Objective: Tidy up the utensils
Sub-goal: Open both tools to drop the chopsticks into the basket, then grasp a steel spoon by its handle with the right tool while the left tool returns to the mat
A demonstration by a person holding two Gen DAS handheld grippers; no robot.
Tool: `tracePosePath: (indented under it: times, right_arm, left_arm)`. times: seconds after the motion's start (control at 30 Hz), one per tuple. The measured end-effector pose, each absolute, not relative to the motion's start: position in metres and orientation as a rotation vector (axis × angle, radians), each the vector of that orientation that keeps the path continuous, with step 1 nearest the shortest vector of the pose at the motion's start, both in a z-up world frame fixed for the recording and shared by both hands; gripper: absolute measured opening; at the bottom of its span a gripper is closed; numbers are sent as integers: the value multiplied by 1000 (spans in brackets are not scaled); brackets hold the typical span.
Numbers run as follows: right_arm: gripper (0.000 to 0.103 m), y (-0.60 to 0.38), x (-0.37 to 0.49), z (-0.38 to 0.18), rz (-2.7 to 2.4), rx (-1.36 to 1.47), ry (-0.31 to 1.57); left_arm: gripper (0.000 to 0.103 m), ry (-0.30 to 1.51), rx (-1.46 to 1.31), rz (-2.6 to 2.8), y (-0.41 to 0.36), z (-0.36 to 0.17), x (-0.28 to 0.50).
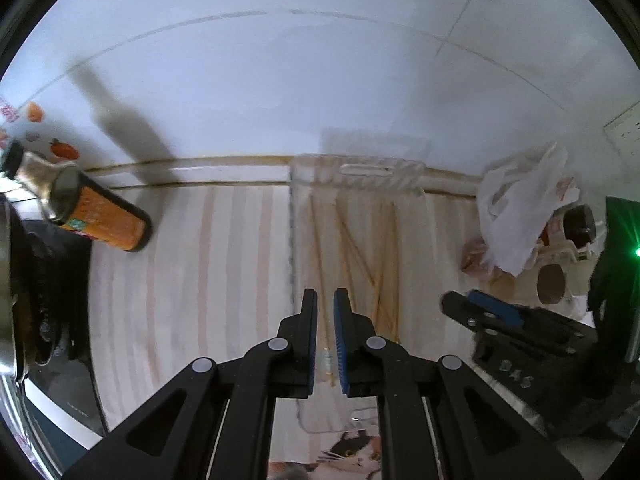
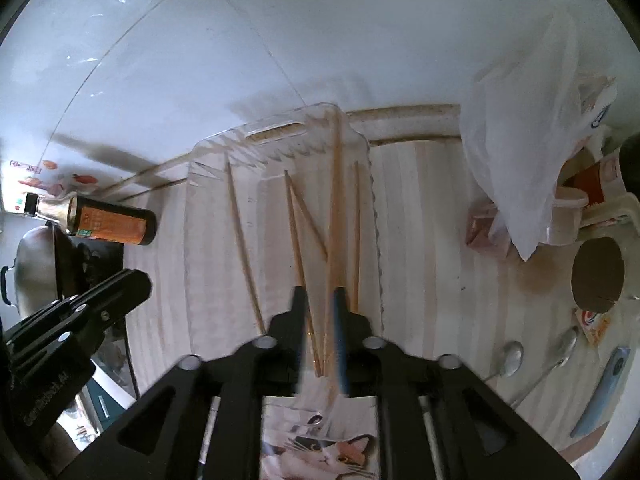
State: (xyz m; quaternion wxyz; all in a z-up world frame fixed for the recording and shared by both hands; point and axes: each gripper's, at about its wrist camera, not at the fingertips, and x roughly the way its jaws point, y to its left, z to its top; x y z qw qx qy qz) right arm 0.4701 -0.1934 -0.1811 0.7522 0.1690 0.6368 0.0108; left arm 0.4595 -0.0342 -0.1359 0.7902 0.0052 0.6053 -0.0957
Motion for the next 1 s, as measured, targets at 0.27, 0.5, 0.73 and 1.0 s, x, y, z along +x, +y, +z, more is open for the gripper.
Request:
tracePosePath:
  times: [0.27,0.5,0.73,1.0]
  right_arm:
    - [47,-224,417,-156,-50,338,1290]
    - [49,-261,315,-175,-159,349,1319]
    - [49,-267,205,-258,-155,373,1539]
    - [9,-230,152,-313,-123,257,1635]
  left_arm:
    - [78,1090,71,-48,-16,-122,400]
    - [103,1113,100,-58,-30,-169,332]
    - [103,1269,189,-81,-62,-239,281]
    - [103,1355,277,-64,-69,-279,242]
